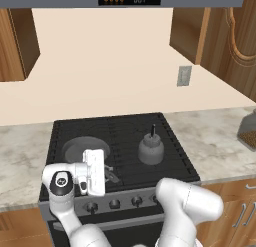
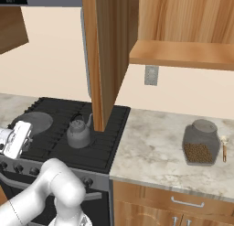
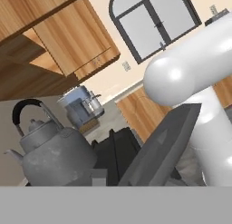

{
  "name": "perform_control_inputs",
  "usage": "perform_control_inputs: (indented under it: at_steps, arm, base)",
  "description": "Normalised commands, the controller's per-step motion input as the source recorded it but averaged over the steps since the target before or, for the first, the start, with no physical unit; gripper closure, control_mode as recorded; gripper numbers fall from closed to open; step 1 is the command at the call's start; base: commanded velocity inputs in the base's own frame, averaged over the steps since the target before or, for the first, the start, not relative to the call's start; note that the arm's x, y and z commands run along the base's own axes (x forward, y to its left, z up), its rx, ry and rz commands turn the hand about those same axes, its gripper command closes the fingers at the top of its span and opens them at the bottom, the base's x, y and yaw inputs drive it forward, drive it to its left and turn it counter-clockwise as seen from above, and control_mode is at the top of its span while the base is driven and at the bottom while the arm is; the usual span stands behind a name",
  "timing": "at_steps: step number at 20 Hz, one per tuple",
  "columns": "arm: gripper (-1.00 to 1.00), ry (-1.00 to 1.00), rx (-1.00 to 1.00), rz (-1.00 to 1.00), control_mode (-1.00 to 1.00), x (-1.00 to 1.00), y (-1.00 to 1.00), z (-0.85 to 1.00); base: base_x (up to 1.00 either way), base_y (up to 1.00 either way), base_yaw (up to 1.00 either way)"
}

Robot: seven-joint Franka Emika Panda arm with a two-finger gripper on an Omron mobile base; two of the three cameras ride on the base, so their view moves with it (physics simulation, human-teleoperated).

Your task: Pick the pan from the cabinet and place it on the stove. Then turn on the stove burner for the pan.

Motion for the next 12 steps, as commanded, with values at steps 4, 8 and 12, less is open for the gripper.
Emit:
perform_control_inputs:
  at_steps: [4, 8, 12]
  arm:
    - [-1.00, -0.06, 0.00, 0.00, -1.00, 0.00, 0.01, -0.20]
    - [-1.00, -0.10, 0.01, 0.00, -1.00, -0.04, 0.00, -0.18]
    - [-1.00, -0.11, 0.02, 0.00, -1.00, -0.16, 0.00, -0.16]
  base:
    - [0.00, 0.00, 0.00]
    - [0.00, 0.00, 0.00]
    - [0.00, 0.00, 0.00]
